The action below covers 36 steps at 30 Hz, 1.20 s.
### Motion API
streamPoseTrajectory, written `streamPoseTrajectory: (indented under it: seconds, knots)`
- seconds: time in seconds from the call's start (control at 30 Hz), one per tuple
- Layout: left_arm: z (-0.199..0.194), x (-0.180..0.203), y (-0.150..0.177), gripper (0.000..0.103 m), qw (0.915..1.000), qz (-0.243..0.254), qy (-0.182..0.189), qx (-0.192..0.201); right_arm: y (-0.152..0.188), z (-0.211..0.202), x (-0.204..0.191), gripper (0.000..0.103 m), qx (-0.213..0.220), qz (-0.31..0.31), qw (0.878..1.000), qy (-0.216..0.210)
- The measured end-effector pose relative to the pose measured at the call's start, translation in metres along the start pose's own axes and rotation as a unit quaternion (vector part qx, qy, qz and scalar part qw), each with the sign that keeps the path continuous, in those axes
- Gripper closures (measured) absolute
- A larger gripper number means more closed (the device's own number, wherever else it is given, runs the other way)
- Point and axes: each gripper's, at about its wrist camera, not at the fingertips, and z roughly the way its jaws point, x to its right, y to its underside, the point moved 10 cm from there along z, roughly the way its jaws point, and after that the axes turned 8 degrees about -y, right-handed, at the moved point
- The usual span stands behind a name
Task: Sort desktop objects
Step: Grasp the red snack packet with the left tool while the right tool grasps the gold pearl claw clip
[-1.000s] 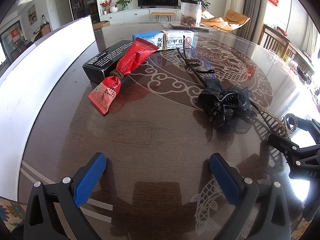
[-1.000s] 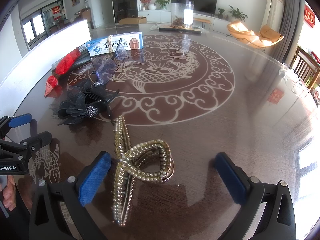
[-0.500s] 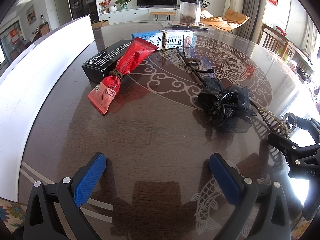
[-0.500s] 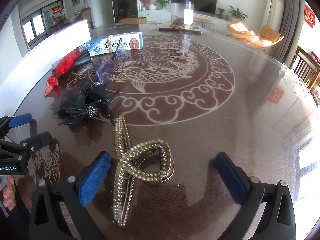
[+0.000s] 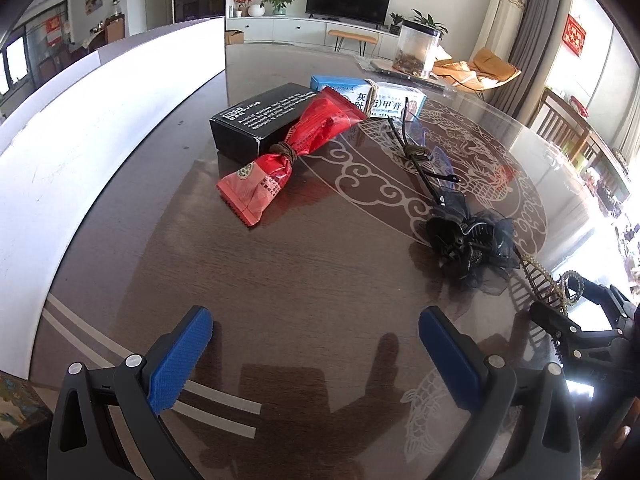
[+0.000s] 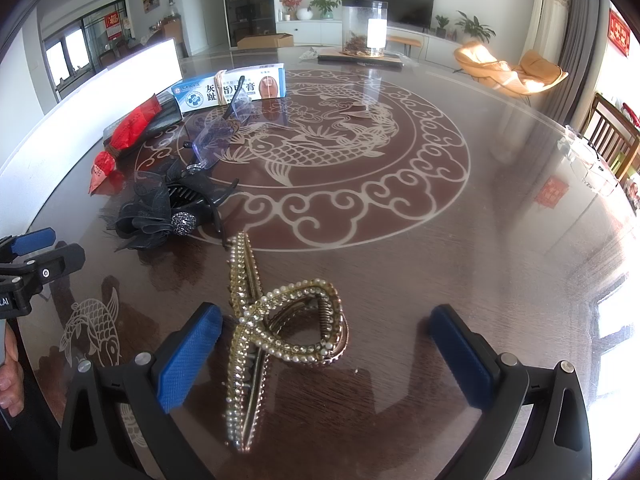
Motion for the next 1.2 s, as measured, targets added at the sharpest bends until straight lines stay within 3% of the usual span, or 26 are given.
streamPoseTrajectory:
  seconds: [0.1,0.23,0.33,0.53,0.6,0.63,0.67,0.7,0.8,0.87,0.97,1.07,1.2]
  knots:
    - [0.003,-0.010,-0.011,0.000,0.9999,-0.007,0.009,-0.005,0.000,0.000,0.000,0.000,0.000,0.000,1.000,0.000]
    - [0.012,-0.014,-0.041,0.000,0.9978,0.061,-0.024,0.011,0.000,0.000,0.000,0.000,0.000,0.000,1.000,0.000]
    - [0.028,-0.011,-0.061,0.000,0.9952,0.095,-0.022,0.010,0.000,0.000,0.000,0.000,0.000,0.000,1.000,0.000]
    - [0.069,-0.007,-0.071,0.000,0.9940,0.102,-0.017,-0.037,0.000,0.000,0.000,0.000,0.000,0.000,1.000,0.000]
    - [0.070,-0.003,-0.072,0.000,0.9939,0.107,-0.004,-0.024,0.000,0.000,0.000,0.000,0.000,0.000,1.000,0.000]
    - [0.069,-0.001,-0.072,0.012,0.9929,0.118,-0.006,-0.017,0.000,0.000,0.000,0.000,0.000,0.000,1.000,0.000]
    - [0.065,0.003,-0.072,0.043,0.9919,0.127,0.005,-0.001,0.000,0.000,0.000,0.000,0.000,0.000,1.000,0.000]
    - [0.062,0.005,-0.070,0.056,0.9911,0.133,0.011,0.003,0.000,0.000,0.000,0.000,0.000,0.000,1.000,0.000]
    - [0.057,0.002,-0.057,0.059,0.9916,0.127,0.026,-0.010,0.000,0.001,0.000,0.000,0.000,0.000,1.000,0.000]
    - [0.050,0.002,-0.042,0.067,0.9933,0.107,0.040,-0.018,0.000,0.001,0.000,0.000,0.000,0.000,1.000,0.000]
    - [0.039,0.007,-0.021,0.070,0.9936,0.060,0.088,-0.035,0.000,0.001,0.000,0.000,0.000,0.000,1.000,0.000]
    - [0.035,0.008,-0.004,0.070,0.9948,0.055,0.085,-0.013,0.000,0.001,-0.001,0.000,-0.002,-0.008,1.000,-0.005]
    - [0.035,0.005,0.003,0.070,0.9949,0.050,0.087,-0.004,0.001,0.003,-0.002,0.000,-0.040,-0.038,0.997,-0.058]
